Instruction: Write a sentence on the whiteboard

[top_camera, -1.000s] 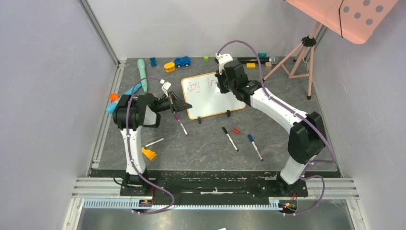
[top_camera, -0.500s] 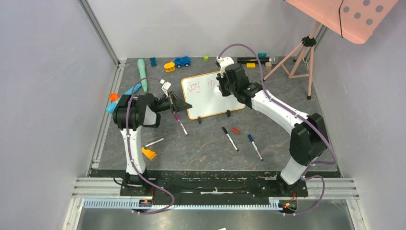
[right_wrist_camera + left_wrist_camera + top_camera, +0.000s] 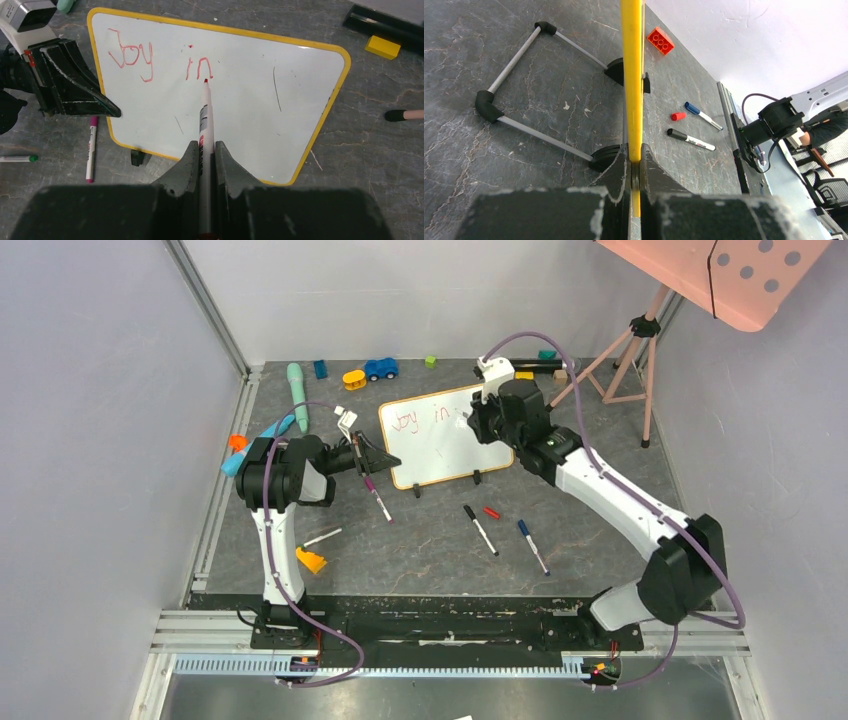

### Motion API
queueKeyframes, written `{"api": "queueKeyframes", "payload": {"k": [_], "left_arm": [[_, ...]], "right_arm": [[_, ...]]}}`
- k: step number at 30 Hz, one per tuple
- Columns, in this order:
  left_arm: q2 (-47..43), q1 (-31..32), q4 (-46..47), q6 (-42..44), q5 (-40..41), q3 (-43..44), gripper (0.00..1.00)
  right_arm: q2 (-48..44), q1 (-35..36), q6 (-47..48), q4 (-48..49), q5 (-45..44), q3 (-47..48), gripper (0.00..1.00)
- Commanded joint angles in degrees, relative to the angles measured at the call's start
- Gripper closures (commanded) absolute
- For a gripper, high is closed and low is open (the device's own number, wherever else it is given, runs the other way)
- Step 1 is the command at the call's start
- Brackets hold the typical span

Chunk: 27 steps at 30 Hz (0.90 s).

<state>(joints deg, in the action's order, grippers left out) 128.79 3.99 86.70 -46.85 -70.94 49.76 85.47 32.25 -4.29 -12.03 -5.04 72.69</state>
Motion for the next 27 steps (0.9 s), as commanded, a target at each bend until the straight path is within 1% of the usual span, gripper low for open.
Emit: {"api": "queueKeyframes", "payload": {"k": [1,5,9,12,16,21,27], "left_arm": [[1.8,1.1,2.5,2.8,-5.4,-2.0,0.98],[1.7,1.1,2.5,3.6,-5.9,-1.9,0.98],[1.6,1.1,2.5,3.5,-6.2,-0.8,0.98],[1.3,0.6,2.5,4.9,-4.6,-1.5,0.98],[1.4,0.6,2.5,4.9,-4.6,-1.2,0.98],[2.9,0.8,2.5,3.0,-5.8,1.0,0.97],[2.9,1.2,2.5,4.1,-7.3,1.5,0.98]], "right_arm": [[-5.0,0.0,-0.5,2.8,0.3,-4.9,1.0],[-8.1,0.0,0.1,3.1,-0.8,-8.8,1.0],[-9.4,0.0,0.4,3.1,-1.1,-9.9,1.0],[-9.8,0.0,0.8,2.5,-1.5,-9.5,1.0],[-10.2,0.0,1.1,2.0,-2.1,-8.7,1.0],[-9.4,0.0,1.7,2.1,-2.1,-8.1,1.0],[-8.1,0.0,0.7,2.0,-1.2,-6.9,1.0]]}}
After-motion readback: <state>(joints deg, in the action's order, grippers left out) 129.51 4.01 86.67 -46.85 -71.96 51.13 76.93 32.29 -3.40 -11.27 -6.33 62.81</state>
